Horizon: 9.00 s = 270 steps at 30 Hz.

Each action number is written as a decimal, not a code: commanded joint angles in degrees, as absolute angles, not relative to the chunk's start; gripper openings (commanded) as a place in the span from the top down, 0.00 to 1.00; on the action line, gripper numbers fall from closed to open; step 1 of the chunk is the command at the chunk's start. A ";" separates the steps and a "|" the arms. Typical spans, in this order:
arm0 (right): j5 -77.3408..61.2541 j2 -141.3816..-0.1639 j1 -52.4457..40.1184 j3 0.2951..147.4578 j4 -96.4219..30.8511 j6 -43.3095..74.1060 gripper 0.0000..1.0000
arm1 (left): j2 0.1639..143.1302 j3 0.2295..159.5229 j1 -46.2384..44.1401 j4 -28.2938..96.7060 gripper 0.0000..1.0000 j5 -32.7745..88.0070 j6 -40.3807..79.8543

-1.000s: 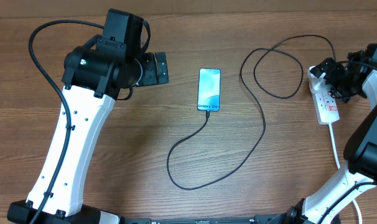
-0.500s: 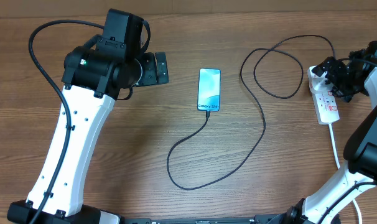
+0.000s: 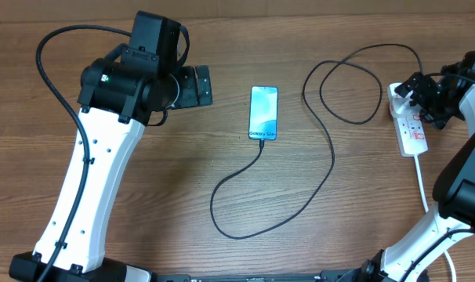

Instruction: Plug charger to phone and switch on socket

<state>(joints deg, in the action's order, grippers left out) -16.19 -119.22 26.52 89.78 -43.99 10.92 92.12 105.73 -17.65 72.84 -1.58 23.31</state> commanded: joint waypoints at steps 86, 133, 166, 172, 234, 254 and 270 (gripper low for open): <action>-26.28 -124.31 29.36 93.89 -46.35 9.02 0.00 | 91.92 105.91 -18.02 72.86 0.00 -2.33 21.61; -27.09 -124.31 24.05 88.07 -50.06 8.93 0.00 | 91.92 105.89 -18.02 72.86 0.00 -2.33 21.61; -29.65 -124.31 22.83 81.32 -50.48 9.56 0.00 | 91.92 105.91 -18.02 72.86 0.00 -2.33 21.61; -29.63 -124.31 22.98 81.34 -49.39 9.56 0.00 | 91.92 105.91 -18.02 72.86 0.00 -2.33 21.61; -26.39 -111.15 28.73 89.86 -54.41 8.86 0.00 | 91.92 105.91 -18.00 72.86 0.00 -2.33 21.61; -20.99 -99.22 28.62 89.86 -57.82 8.97 0.00 | 91.92 105.91 -18.02 72.86 0.00 -2.33 21.61; -14.57 -78.17 28.62 89.86 -62.76 9.34 0.00 | 91.92 105.91 -18.02 72.86 0.00 -2.33 21.61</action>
